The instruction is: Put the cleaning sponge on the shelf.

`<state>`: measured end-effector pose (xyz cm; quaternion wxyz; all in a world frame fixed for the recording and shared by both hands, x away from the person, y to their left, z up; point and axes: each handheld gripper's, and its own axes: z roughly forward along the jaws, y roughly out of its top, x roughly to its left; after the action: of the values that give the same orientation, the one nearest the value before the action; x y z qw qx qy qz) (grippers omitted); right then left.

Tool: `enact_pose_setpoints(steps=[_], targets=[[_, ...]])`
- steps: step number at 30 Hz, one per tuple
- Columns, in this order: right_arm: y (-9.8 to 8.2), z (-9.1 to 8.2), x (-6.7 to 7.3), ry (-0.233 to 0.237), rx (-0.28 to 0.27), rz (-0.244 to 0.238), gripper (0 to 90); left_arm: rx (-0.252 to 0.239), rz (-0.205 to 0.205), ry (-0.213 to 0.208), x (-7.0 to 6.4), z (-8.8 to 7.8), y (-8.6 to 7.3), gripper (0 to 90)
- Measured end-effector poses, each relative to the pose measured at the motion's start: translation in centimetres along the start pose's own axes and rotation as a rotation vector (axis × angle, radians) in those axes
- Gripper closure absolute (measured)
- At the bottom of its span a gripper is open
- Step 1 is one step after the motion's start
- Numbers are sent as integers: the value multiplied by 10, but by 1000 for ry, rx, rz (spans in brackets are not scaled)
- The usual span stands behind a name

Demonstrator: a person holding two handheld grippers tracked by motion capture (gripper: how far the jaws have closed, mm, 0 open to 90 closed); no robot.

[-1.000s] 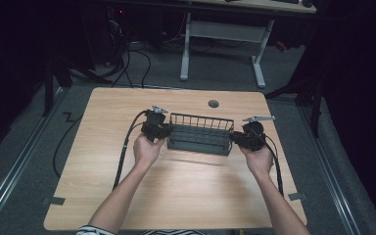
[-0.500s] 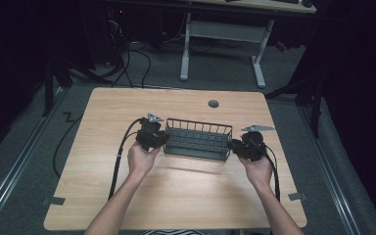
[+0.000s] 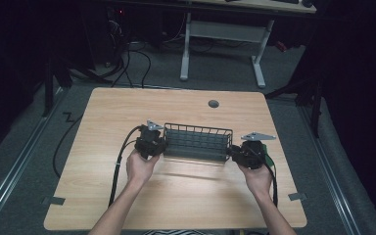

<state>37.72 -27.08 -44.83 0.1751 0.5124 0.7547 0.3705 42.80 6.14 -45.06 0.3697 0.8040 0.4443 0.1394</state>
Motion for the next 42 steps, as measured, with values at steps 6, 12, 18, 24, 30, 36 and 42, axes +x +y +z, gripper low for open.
enact_pose_setpoints(steps=[6, 12, 18, 24, 30, 36, 42], targets=[[2, -5, -4, 1, -49, 42, 506, -58, -37, 6, 9, -12, 1, 516], [1, -13, -9, -30, -81, 54, 450, -96, -30, -13, 11, -17, 0, 402], [0, -16, -11, -40, -87, 43, 441, -107, -28, -26, 10, -14, -5, 388], [-2, -24, -13, -25, -127, 34, 505, -129, -30, -30, 12, -21, -13, 387], [-14, -30, -22, -37, -163, 56, 484, -173, -27, -26, 20, -35, -27, 395], [-32, -33, -39, -72, -152, 64, 433, -172, -75, 14, 38, -39, -53, 390], [-42, -35, -53, -109, -126, 69, 344, -163, -124, 65, 57, -43, -76, 379]])
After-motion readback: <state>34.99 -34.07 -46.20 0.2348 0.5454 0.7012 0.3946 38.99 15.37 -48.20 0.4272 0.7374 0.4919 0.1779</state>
